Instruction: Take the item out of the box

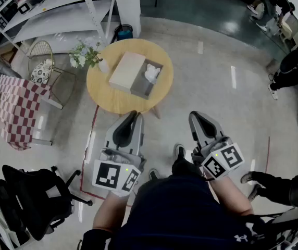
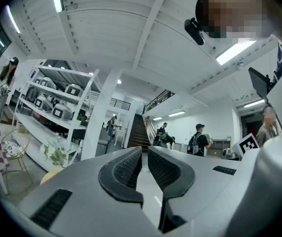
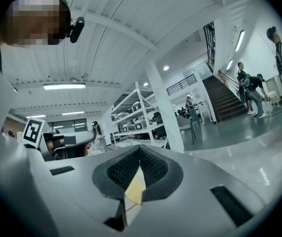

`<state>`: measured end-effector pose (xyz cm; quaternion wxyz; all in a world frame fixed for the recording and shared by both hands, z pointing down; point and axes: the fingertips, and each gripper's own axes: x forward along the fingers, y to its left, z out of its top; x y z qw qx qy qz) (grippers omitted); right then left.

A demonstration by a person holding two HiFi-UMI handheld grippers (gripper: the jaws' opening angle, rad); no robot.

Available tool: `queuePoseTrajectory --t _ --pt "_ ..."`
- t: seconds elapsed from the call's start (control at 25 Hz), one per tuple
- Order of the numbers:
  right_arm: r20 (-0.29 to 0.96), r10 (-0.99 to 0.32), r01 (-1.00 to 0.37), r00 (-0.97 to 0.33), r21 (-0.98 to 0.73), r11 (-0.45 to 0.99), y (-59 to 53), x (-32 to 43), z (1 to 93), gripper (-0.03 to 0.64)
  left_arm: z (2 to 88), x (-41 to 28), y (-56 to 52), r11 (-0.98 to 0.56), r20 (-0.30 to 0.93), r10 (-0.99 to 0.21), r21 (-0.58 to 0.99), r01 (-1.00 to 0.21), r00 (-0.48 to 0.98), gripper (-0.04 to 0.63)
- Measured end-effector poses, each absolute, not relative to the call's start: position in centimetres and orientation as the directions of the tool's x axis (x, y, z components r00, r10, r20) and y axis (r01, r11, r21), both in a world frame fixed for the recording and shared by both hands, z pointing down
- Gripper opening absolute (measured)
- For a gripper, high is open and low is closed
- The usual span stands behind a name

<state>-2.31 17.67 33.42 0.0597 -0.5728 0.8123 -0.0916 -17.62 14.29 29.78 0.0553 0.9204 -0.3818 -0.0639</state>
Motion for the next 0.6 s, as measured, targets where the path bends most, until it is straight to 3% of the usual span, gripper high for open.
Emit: queuePoseTrajectory --t 0.6 --pt "0.040 -0.936 -0.911 -0.349 -0.250 0.329 29.0 1.5 34.8 0.012 31.9 -12.7 25.9 -0.653 0.057 -0.749 0.098 -0.751 0.660 0.048"
